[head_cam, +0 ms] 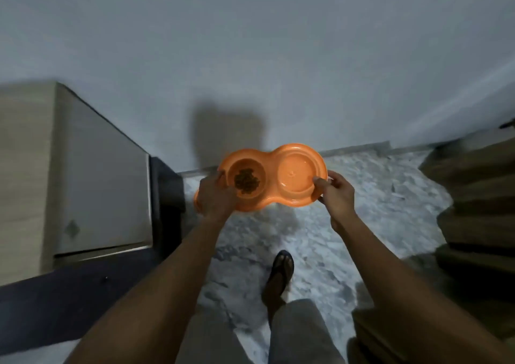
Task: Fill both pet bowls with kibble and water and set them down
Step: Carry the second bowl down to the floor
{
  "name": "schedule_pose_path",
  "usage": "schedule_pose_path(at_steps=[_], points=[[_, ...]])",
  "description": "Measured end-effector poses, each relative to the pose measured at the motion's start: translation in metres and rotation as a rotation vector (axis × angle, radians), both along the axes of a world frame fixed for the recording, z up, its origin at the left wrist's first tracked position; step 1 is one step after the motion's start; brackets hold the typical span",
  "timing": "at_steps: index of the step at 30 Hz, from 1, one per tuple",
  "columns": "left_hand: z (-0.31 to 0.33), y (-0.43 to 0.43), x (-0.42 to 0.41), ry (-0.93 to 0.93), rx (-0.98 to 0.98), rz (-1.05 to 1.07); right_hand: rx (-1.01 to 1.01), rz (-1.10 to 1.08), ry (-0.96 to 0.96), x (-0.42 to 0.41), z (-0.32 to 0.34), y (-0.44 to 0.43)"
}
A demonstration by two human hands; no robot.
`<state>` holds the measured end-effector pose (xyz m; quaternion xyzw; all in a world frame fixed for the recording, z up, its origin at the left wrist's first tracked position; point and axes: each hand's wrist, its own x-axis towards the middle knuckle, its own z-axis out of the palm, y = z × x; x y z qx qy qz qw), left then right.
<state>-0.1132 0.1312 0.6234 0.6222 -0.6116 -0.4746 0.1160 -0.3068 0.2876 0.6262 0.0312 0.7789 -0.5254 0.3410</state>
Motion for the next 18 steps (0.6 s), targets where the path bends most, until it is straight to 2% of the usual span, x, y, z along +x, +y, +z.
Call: schedule_pose_path(at_steps=[4,8,12,15,18], points=[[-0.057,0.002,-0.038,-0.018,-0.041,0.057,0.053,0.031,-0.057,-0.046,-0.063,-0.015],[-0.153,0.0,-0.07,-0.026,-0.039,0.12,0.093,0.065,-0.094,-0.076,-0.169,-0.027],[-0.305,0.0,-0.096,-0.004,0.013,0.145,0.134,0.067,-0.111,-0.109,-0.322,-0.028],[-0.437,-0.004,-0.115,-0.057,0.088,0.22,0.152,0.097,-0.105,-0.127,-0.454,-0.027],[-0.524,0.0,-0.129,-0.079,0.148,0.254,0.205,0.1,-0.114,-0.139,-0.541,-0.023]])
